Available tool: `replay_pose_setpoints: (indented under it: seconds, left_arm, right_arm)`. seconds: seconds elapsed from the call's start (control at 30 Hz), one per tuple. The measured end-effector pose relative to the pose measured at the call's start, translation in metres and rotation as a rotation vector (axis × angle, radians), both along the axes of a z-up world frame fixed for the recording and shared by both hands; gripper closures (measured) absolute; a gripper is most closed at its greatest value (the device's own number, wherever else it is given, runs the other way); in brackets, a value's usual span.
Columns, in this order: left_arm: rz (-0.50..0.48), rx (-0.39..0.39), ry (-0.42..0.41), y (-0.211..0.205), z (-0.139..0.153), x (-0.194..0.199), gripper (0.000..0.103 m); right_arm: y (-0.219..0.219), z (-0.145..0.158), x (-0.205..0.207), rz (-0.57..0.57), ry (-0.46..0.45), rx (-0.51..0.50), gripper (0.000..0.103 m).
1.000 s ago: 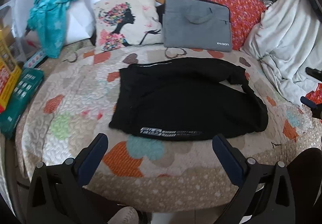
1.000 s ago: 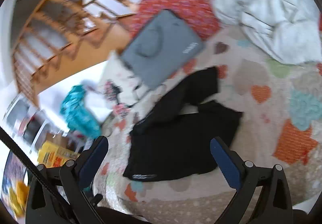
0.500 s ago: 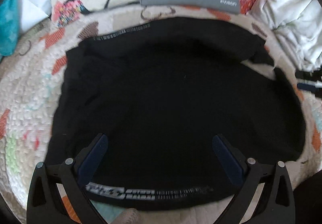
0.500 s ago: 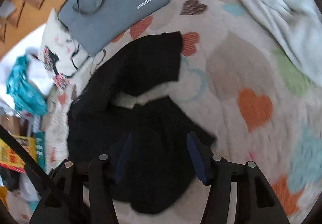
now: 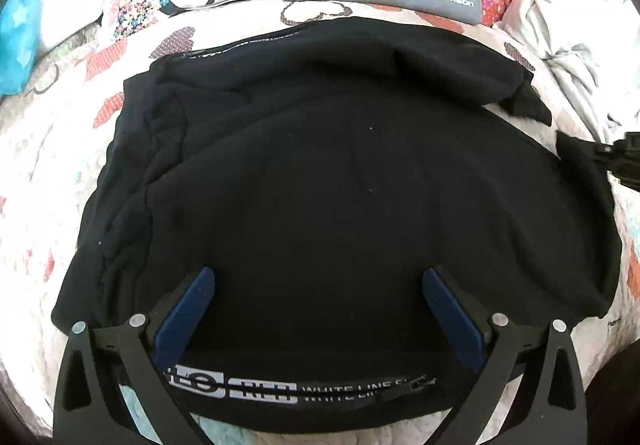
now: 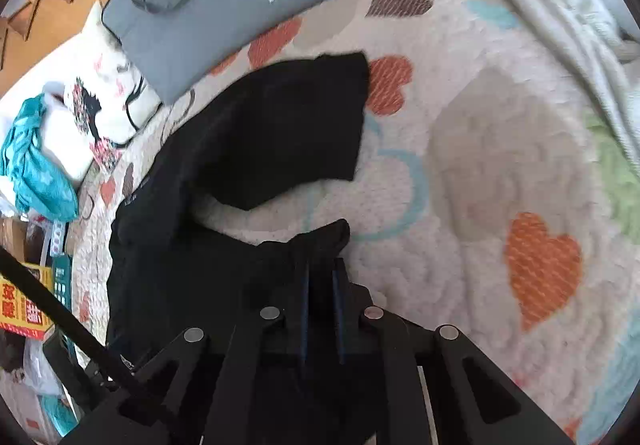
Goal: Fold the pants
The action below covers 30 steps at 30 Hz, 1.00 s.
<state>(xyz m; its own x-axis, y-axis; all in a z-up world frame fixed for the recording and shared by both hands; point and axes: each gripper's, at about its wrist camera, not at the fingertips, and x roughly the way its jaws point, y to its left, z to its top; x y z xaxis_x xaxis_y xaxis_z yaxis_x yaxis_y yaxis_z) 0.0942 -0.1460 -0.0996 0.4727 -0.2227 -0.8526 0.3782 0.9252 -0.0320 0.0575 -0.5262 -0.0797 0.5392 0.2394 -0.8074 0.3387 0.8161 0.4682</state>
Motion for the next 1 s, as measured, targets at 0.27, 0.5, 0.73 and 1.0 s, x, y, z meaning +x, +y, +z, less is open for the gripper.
replay_pose_setpoints:
  seconds: [0.27,0.5,0.73,1.0]
  left_arm:
    - [0.032,-0.099,0.027,0.012,0.013,-0.002,0.003]
    - [0.032,-0.135,-0.104,0.017,0.053,-0.010,0.003]
    - [-0.002,-0.146,-0.167,-0.001,0.100,0.023,0.003]
    - [0.017,-0.118,-0.151,0.006,0.074,0.043,0.003]
  right_arm:
    - [-0.033,0.025,-0.047,-0.239,0.109,-0.306,0.093]
    - [-0.042,0.042,-0.064,-0.374,0.008,-0.273,0.090]
    - [-0.035,0.023,0.019,-0.209,-0.045,-0.002,0.034]
    - [-0.014,-0.018,0.083,-0.139,0.072,0.002,0.070]
